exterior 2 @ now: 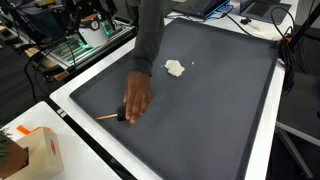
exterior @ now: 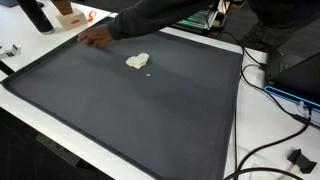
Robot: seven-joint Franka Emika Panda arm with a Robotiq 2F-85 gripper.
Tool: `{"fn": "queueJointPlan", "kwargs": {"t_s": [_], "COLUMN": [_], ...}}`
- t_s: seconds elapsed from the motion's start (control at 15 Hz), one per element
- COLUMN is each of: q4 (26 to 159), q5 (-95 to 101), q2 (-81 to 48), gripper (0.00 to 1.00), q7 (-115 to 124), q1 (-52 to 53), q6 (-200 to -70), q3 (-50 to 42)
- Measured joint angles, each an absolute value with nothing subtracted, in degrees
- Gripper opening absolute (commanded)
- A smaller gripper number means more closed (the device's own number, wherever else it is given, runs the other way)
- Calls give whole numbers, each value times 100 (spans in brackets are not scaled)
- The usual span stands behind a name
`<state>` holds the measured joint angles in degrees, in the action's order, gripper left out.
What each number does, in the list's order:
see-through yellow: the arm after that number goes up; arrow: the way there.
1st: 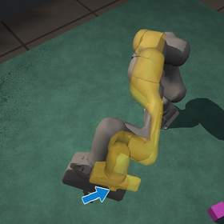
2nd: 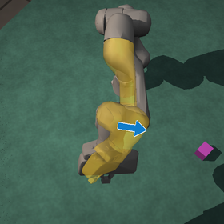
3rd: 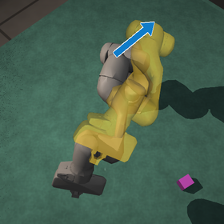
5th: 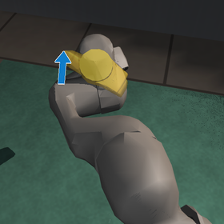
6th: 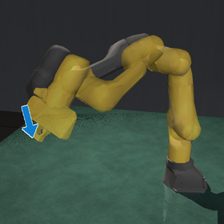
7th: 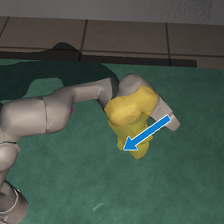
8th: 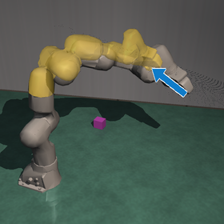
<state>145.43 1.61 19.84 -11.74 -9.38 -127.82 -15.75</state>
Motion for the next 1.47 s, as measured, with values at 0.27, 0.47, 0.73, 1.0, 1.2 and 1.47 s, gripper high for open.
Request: {"fn": "queueJointPlan", "kwargs": {"t_s": [0.27,0.47,0.73,1.0,1.2,1.47], "q4": [14547,14547,14547,14547,14547,14539], "q5": [161,161,161,161,161,140], "q2": [1983,1982,1982,1982,1982,1982], "gripper": [100,100,100,100,100,74], "q7": [-1174,-1174,-1174,-1174,-1174,-1210], "q1": [-938,-938,-938,-938,-938,-938], "q6": [-12782,-12782,-12782,-12782,-12782,-12785], "q3": [-1575,-1575,-1575,-1575,-1575,-1562]}}
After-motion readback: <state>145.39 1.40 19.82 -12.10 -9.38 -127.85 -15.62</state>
